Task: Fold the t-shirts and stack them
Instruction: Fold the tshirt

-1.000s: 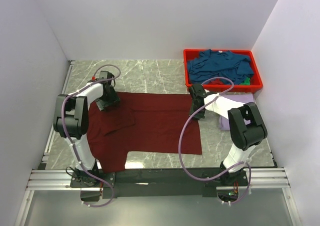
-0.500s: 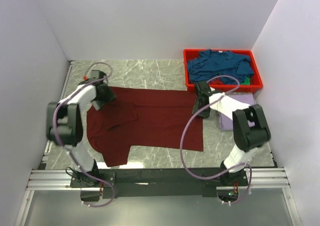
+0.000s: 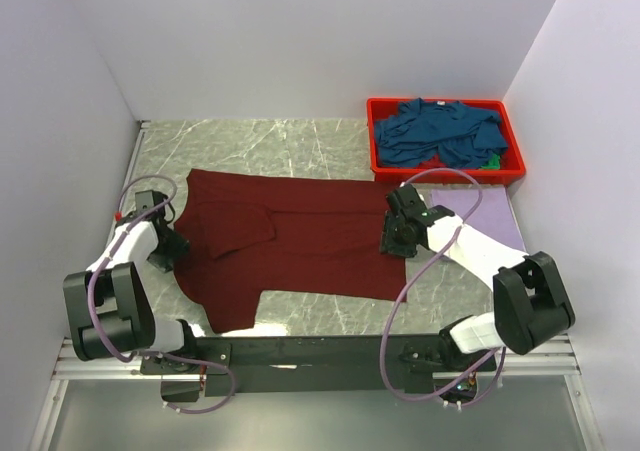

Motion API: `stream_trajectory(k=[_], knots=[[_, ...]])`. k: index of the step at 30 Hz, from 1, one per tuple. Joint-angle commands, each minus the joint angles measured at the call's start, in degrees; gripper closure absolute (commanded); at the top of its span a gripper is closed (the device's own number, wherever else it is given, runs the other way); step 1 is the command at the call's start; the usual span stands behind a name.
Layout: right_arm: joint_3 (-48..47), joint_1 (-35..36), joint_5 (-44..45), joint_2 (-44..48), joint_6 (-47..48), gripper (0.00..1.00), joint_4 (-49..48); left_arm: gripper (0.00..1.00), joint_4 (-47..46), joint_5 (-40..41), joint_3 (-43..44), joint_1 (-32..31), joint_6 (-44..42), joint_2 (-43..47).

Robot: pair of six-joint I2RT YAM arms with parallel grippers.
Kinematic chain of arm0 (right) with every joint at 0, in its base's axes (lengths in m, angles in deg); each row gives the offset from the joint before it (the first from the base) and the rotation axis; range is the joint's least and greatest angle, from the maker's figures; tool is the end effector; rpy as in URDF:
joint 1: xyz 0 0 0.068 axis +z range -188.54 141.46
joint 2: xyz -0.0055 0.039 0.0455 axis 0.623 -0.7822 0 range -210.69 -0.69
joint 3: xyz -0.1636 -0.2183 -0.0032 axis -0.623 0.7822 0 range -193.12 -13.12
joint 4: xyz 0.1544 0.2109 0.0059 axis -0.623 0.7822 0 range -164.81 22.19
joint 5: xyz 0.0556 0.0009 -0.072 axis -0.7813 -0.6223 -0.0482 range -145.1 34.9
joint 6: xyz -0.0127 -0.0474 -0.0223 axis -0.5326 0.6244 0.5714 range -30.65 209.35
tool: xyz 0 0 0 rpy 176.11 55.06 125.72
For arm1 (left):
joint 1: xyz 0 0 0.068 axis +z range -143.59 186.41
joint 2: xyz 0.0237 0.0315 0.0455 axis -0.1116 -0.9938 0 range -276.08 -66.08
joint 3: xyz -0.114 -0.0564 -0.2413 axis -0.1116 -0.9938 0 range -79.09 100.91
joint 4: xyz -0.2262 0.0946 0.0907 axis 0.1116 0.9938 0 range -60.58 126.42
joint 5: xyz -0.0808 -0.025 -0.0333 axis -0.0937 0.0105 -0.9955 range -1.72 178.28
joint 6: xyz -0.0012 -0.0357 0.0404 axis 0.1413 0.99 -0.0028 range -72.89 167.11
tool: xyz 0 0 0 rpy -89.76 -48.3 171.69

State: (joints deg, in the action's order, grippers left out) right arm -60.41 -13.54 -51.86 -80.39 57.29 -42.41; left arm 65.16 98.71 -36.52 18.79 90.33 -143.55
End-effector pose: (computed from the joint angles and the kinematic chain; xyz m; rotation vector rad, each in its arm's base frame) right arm 0.2351 0.1074 0.1935 0.1847 2.7139 0.2225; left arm 0.2273 0.0565 0.1773 -1.3283 2.4268 0.1181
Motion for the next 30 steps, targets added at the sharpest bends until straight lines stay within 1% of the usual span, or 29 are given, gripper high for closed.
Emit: stream_trajectory(k=[1,8,13,17,20,22,26,30], knots=[[1.4,0.5,-1.3,2.5,0.5,0.52,-1.5,0.51,-0.1,1.8,-0.5,1.1,0.0,1.5],[3.9,0.4,-3.0,3.2,1.2,0.53,-3.3,0.56,0.6,4.1,-1.2,1.2,-0.2,-0.1],[6.6,0.4,-4.5,2.3,1.0,0.53,-4.8,0.61,1.8,9.2,-0.9,1.1,-0.2,-2.7],[7.4,0.4,-3.8,2.2,1.4,0.53,-4.5,0.63,2.4,10.5,-0.2,1.2,0.2,-2.9],[7.3,0.4,-3.3,3.1,1.9,0.53,-4.1,0.61,4.4,11.0,1.3,1.2,0.8,-3.0],[6.9,0.4,-3.3,3.3,2.3,0.53,-3.7,0.59,4.9,10.1,1.8,1.2,0.8,-0.8],[6.2,0.5,-3.3,3.9,2.9,0.53,-2.9,0.57,7.4,5.9,5.1,1.2,1.3,1.1],[6.2,0.4,-4.4,4.0,2.8,0.53,-1.9,0.53,9.3,2.9,5.3,0.8,1.4,0.9]])
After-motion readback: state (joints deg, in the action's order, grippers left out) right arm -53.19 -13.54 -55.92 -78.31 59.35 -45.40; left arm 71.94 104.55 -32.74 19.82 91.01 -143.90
